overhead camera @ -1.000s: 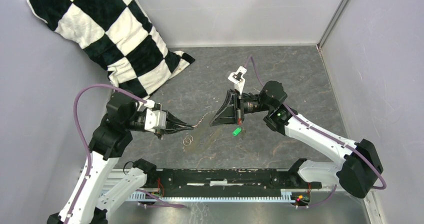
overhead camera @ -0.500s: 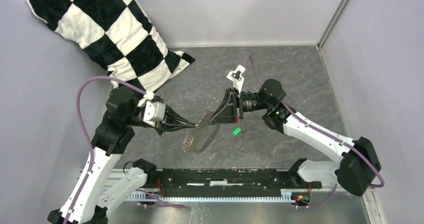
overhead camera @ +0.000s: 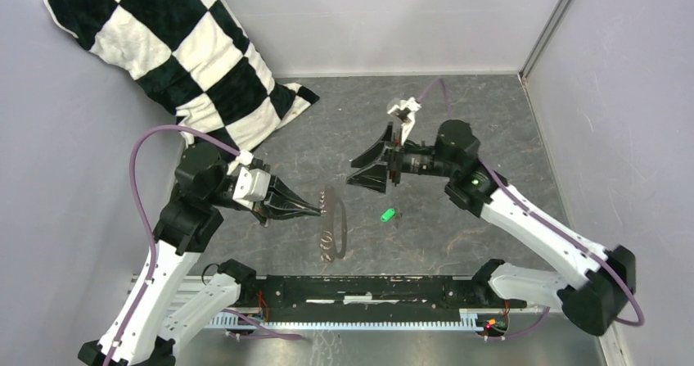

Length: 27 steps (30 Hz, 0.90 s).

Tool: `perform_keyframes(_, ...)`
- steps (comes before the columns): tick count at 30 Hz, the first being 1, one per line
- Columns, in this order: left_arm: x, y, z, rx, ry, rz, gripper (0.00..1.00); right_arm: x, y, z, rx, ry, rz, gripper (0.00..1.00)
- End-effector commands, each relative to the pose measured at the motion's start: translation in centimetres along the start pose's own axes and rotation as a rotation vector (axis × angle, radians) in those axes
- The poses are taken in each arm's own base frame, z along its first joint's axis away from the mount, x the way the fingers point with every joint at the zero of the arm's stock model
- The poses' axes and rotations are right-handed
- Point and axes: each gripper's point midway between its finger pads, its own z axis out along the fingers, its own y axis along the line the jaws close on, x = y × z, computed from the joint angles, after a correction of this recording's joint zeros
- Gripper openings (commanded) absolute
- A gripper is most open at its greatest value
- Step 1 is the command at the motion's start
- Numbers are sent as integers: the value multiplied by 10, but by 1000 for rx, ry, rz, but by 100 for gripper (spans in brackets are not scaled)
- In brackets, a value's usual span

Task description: Put the keys on the keyring

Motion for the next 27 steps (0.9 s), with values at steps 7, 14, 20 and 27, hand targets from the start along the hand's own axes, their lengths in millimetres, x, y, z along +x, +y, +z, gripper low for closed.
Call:
perform_keyframes(7,-7,24,0,-203,-101,-168,2,-56,42,-38,22,-270,-380,61)
perform_keyframes(14,-14,35,-2,-276,-146,-195,2,-32,71,-16,-104,-269,-411,54)
perform_keyframes(20,-18,36,-2,-270,-158,-191,2,-25,83,-5,-170,-292,-382,50)
perform_keyframes(27,-22,28,-1,-228,-157,-168,2,-23,85,5,-210,-302,-340,49)
